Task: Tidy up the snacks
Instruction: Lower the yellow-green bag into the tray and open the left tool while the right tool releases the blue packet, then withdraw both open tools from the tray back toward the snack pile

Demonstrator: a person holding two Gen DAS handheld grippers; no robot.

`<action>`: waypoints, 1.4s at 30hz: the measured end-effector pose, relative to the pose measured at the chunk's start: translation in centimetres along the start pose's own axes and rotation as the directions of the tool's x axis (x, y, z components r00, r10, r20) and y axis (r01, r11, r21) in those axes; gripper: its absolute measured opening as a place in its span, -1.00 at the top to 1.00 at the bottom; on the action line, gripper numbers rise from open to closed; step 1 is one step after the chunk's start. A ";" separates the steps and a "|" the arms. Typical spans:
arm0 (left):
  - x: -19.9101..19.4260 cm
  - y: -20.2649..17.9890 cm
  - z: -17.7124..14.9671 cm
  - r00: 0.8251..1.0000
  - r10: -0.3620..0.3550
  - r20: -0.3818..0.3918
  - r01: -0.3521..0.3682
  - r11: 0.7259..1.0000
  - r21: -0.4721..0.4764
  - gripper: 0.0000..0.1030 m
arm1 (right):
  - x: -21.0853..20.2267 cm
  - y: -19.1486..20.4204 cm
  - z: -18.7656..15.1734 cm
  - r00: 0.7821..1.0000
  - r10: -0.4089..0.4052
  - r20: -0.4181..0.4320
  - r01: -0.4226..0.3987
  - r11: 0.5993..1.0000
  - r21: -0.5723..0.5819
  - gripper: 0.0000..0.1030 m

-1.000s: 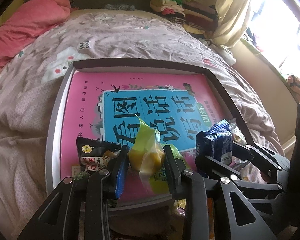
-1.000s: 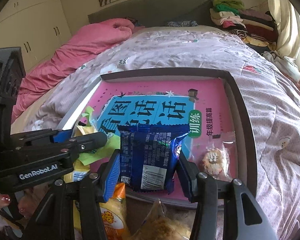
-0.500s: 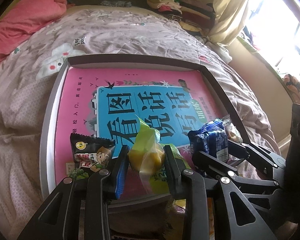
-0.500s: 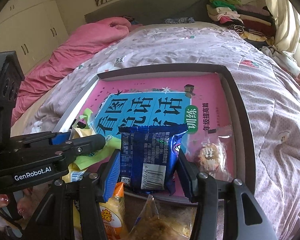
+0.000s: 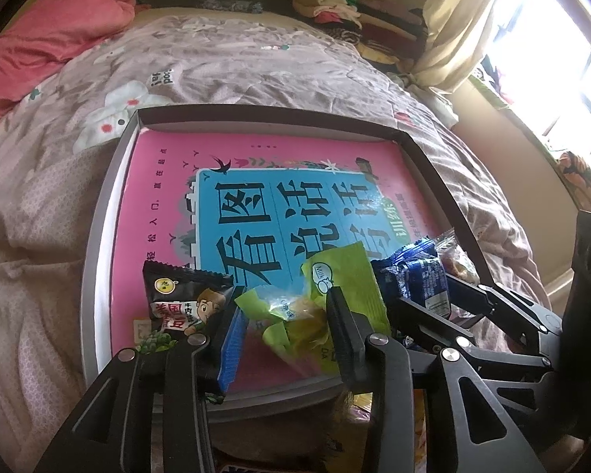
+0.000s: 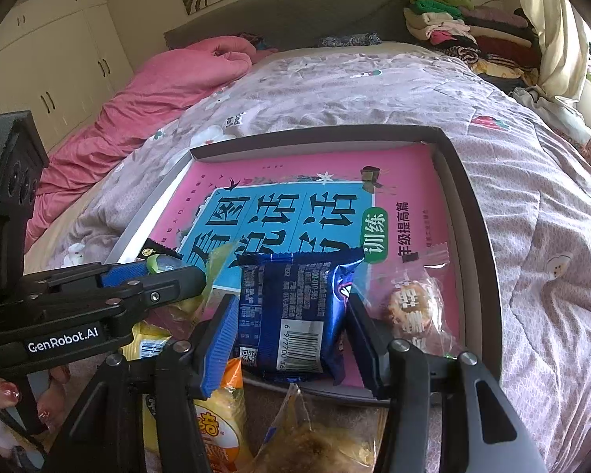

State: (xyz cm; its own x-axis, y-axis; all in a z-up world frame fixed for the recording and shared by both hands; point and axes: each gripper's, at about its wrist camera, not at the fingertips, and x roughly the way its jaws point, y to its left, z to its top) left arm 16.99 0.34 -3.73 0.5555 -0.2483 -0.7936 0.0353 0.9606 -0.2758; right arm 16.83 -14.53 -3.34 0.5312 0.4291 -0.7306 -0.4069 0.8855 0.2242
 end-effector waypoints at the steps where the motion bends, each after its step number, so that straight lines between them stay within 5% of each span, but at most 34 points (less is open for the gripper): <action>1: 0.0 0.1 0.0 1.000 0.000 -0.001 0.000 1.000 -0.001 0.19 | 0.0 0.0 0.0 1.000 0.000 0.000 0.000 1.000 0.000 -0.05; 42: -5.1 1.7 0.0 0.993 0.028 0.111 -0.023 0.998 -0.052 -0.20 | -3.5 -1.2 0.6 0.990 0.018 0.142 -0.026 0.998 0.051 -0.19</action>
State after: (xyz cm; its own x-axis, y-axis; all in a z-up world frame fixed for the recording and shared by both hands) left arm 14.21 3.26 -0.17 0.6452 -0.2055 -0.7358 -0.0202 0.9582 -0.2854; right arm 15.95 -16.95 -0.66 0.6236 0.4659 -0.6277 -0.3819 0.8822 0.2754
